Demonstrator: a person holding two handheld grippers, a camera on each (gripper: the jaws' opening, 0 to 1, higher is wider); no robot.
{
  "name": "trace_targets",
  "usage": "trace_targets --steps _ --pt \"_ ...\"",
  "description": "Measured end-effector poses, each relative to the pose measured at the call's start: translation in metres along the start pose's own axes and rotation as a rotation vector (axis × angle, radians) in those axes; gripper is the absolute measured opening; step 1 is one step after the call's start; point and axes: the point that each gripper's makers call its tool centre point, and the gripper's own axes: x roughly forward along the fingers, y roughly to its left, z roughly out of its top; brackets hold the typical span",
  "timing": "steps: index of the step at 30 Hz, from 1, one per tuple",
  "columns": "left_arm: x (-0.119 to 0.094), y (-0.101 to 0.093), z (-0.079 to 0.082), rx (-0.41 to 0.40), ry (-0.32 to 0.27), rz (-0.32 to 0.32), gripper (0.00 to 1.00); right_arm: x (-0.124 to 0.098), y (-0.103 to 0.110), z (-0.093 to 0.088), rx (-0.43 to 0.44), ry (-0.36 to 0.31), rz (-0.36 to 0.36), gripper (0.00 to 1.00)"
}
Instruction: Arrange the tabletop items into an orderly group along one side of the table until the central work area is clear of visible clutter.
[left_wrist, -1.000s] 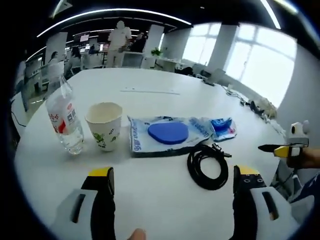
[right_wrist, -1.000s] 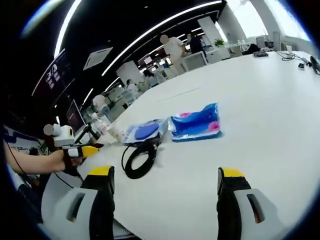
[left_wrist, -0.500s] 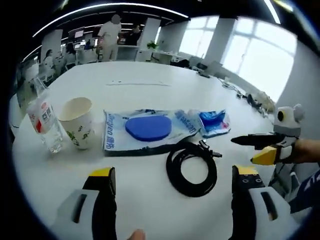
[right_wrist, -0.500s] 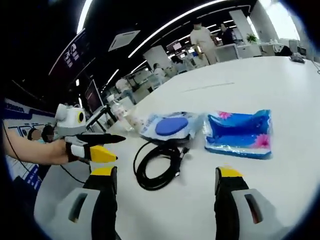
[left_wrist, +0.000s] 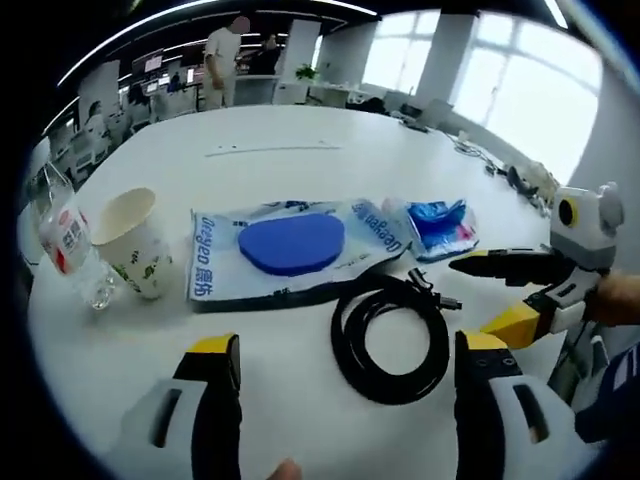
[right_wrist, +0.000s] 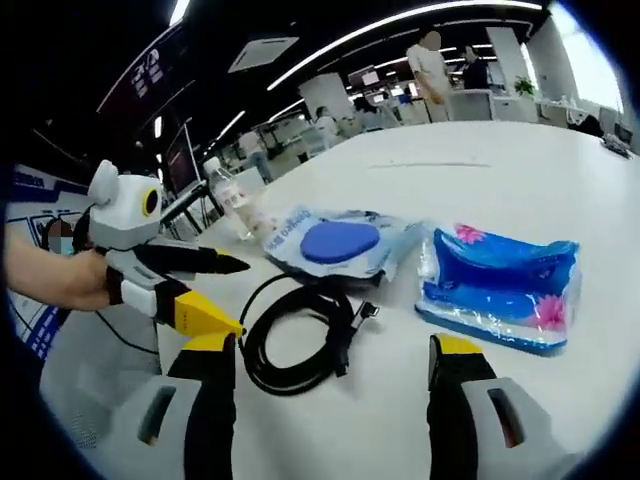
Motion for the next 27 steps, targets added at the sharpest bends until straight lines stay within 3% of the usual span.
trace_targets --steps 5,9,10,11,14,17,18,19,21,22,25,27 --pt "0.004 0.003 -0.006 -0.026 0.019 0.003 0.8 0.008 0.001 -0.004 -0.009 0.022 0.003 0.74" --pt "0.007 0.007 -0.012 -0.039 0.042 0.021 0.77 0.017 -0.003 -0.005 -0.073 0.039 -0.022 0.7" --pt "0.007 0.007 -0.012 -0.046 0.042 0.023 0.77 0.017 -0.002 -0.005 -0.076 0.04 -0.03 0.68" --pt "0.01 0.009 -0.006 -0.033 0.005 0.029 0.76 0.018 -0.005 -0.005 -0.089 0.04 -0.046 0.65" --pt "0.015 0.001 -0.008 -0.015 0.019 0.033 0.77 0.023 -0.007 -0.005 -0.122 0.044 -0.079 0.52" --pt "0.02 -0.008 -0.011 0.067 0.046 0.039 0.63 0.027 -0.005 -0.012 -0.223 0.084 -0.09 0.32" --pt "0.02 -0.009 -0.012 0.091 0.054 0.044 0.53 0.029 -0.004 -0.013 -0.266 0.094 -0.089 0.25" --pt "0.021 -0.013 -0.014 0.105 0.059 0.038 0.45 0.033 0.006 -0.015 -0.211 0.095 -0.056 0.19" --pt "0.022 -0.016 -0.016 0.121 0.069 0.039 0.27 0.033 0.003 -0.014 -0.199 0.097 -0.09 0.16" --pt "0.021 -0.014 -0.017 0.126 0.07 0.065 0.25 0.034 0.003 -0.014 -0.201 0.096 -0.095 0.15" --pt "0.018 -0.011 -0.018 0.102 0.073 0.066 0.18 0.032 -0.003 -0.013 -0.138 0.086 -0.122 0.11" --pt "0.018 -0.012 -0.02 0.016 0.077 0.049 0.15 0.031 -0.004 -0.014 -0.117 0.089 -0.11 0.1"
